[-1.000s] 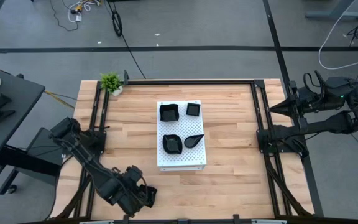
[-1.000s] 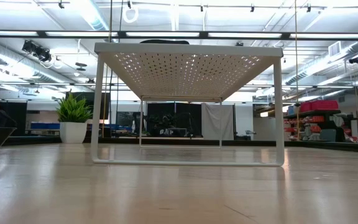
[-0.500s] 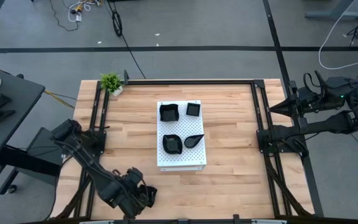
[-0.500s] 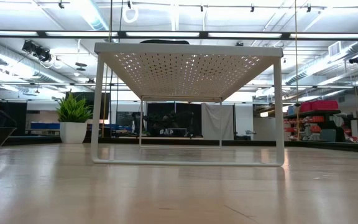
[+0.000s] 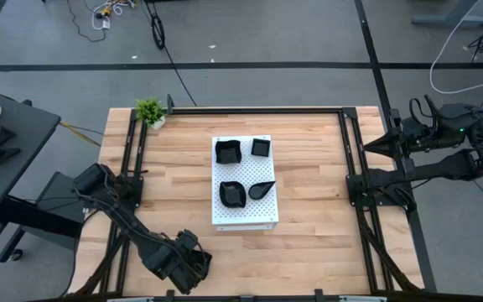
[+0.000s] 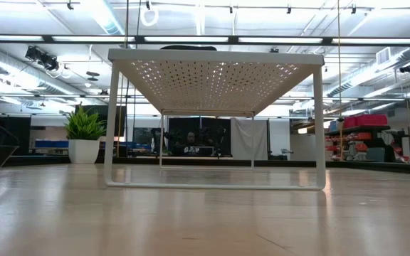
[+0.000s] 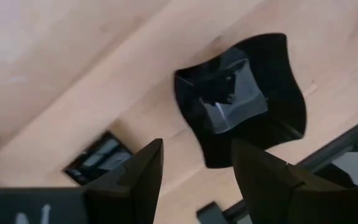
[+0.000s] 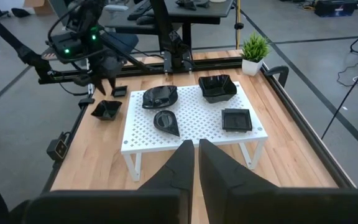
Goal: Pick & Place Mini shaped plates
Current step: Stack the black distorted square plate on top of the other black distorted square plate on the shelf
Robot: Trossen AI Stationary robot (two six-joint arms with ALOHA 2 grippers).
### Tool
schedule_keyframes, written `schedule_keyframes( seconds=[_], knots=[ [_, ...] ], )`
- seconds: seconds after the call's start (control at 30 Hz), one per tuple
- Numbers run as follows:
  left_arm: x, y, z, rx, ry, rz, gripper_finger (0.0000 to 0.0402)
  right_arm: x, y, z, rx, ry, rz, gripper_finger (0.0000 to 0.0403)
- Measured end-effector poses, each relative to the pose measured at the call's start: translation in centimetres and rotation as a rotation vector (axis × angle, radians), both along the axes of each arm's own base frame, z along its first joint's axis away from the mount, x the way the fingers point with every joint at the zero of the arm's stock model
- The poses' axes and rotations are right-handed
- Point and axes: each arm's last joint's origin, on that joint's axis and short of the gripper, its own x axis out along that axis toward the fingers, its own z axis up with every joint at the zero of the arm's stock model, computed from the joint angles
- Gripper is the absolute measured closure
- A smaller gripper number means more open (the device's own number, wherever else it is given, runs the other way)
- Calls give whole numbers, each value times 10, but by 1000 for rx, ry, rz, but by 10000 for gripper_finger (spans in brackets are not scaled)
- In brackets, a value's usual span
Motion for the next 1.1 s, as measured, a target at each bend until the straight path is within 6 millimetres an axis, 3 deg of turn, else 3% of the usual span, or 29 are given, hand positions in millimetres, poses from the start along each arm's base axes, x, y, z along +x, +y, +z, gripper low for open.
schedule_keyframes(
  seconds=[0.53,1.1],
  knots=[
    [-1,14,-51,-97,-33,23,207,0,0,0,0,0,0,374],
    [8,24,-62,-135,-76,62,207,0,0,0,0,0,0,374]
  ],
)
